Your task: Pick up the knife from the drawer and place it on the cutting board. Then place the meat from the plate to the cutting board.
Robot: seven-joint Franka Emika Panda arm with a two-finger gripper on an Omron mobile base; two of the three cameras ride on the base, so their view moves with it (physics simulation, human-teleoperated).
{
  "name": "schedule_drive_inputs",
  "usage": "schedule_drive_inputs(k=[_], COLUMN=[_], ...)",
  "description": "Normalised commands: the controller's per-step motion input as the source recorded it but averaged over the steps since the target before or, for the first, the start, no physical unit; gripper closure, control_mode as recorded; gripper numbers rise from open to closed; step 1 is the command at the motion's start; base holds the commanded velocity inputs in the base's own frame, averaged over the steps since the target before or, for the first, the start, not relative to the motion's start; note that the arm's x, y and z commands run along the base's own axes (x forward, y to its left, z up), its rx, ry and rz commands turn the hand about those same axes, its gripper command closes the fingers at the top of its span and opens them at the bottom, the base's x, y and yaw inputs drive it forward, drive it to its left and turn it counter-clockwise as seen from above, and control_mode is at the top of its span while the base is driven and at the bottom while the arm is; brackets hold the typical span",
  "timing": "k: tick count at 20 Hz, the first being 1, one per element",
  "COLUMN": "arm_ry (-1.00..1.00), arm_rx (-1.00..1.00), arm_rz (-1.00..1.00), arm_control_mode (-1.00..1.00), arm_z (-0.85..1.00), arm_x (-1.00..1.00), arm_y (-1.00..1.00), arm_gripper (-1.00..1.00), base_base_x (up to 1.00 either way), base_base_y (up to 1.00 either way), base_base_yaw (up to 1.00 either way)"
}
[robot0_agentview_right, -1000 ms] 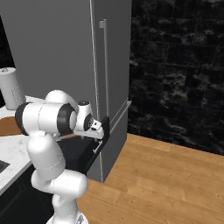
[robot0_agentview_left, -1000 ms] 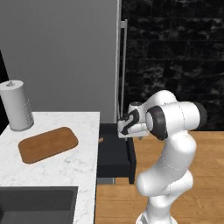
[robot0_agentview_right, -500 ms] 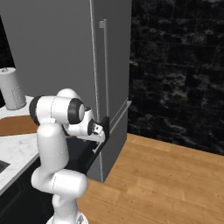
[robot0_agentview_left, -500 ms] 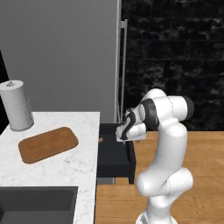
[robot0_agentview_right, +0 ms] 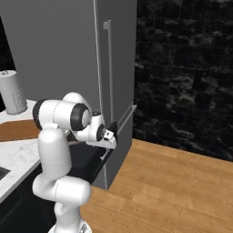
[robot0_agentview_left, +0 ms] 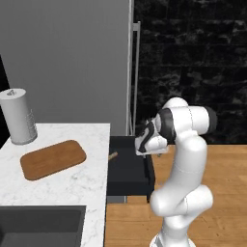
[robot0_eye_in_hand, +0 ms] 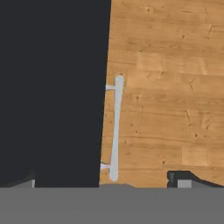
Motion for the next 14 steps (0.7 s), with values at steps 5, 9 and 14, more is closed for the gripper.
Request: schedule_drive_inputs(k=[5,9,14], arm_ry=[0.01,0.05,0.04], arm_rx=[-0.1,-0.13,-0.09], arm_rz=[-0.01,-0.06,-0.09], arm_control_mode=[-1.0,-1.0,-1.0], arm_z=[0.15,0.21,0.13], arm_x=[-0.2,-0.35,-0.5], arm_y=[-1.0,-1.0,-1.0], arm_gripper=[-1.0,-1.0,-1.0], base_base_x=[0.0,0.0,0.0], base_base_y=[0.0,0.0,0.0], base_base_yaw=[0.0,0.0,0.0])
